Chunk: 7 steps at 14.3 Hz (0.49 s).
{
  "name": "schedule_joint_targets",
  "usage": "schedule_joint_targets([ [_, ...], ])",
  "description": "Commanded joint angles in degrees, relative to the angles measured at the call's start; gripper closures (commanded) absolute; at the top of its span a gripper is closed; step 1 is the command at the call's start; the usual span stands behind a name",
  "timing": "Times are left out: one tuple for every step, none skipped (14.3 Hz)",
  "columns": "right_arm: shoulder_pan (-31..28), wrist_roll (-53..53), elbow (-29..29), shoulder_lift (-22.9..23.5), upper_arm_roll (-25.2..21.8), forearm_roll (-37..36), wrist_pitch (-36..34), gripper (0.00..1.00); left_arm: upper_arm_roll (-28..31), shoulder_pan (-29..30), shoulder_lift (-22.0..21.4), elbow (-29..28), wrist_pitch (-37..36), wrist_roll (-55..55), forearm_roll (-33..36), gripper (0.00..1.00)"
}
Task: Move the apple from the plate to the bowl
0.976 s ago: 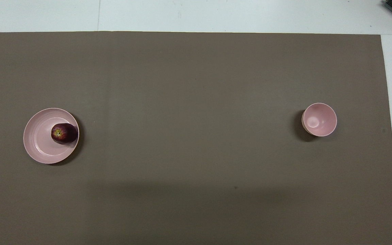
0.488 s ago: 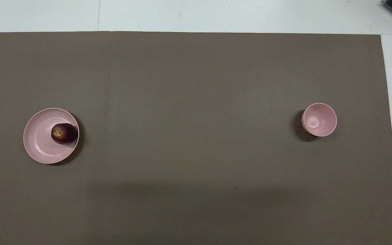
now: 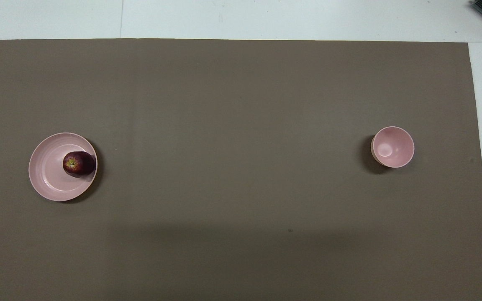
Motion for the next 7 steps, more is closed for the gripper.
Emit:
schedule_joint_targets([
  [-0.3, -1.3, 0.2, -0.1, 0.1, 0.0, 0.0, 0.00, 0.0, -0.2, -1.8, -2.0, -0.5, -0.6, -0.4, 0.00],
  [-0.3, -1.3, 0.2, -0.1, 0.1, 0.0, 0.0, 0.00, -0.1, -0.2, -1.8, -2.0, -0.5, -0.6, -0.4, 0.00],
  [-0.3, -1.3, 0.1, -0.1, 0.1, 0.0, 0.0, 0.00, -0.1, -0.3, -1.8, -2.0, -0.4, -0.5, -0.4, 0.00],
  [-0.3, -1.3, 0.2, -0.1, 0.1, 0.0, 0.0, 0.00, -0.2, -0.3, -1.8, -2.0, 0.0, -0.5, -0.4, 0.00],
  [-0.3, -1.3, 0.1, -0.1, 0.1, 0.0, 0.0, 0.00, -0.2, -0.2, -1.8, -2.4, 0.3, -0.4, -0.4, 0.00],
  [-0.3, -1.3, -0.1, -0.2, 0.1, 0.0, 0.0, 0.00, -0.2, -0.2, -2.2, -2.8, 0.4, -0.2, -0.4, 0.00],
  [-0.3, -1.3, -0.1, -0.2, 0.1, 0.0, 0.0, 0.00, -0.3, -0.2, -2.5, -4.1, 1.1, 0.0, -0.4, 0.00],
])
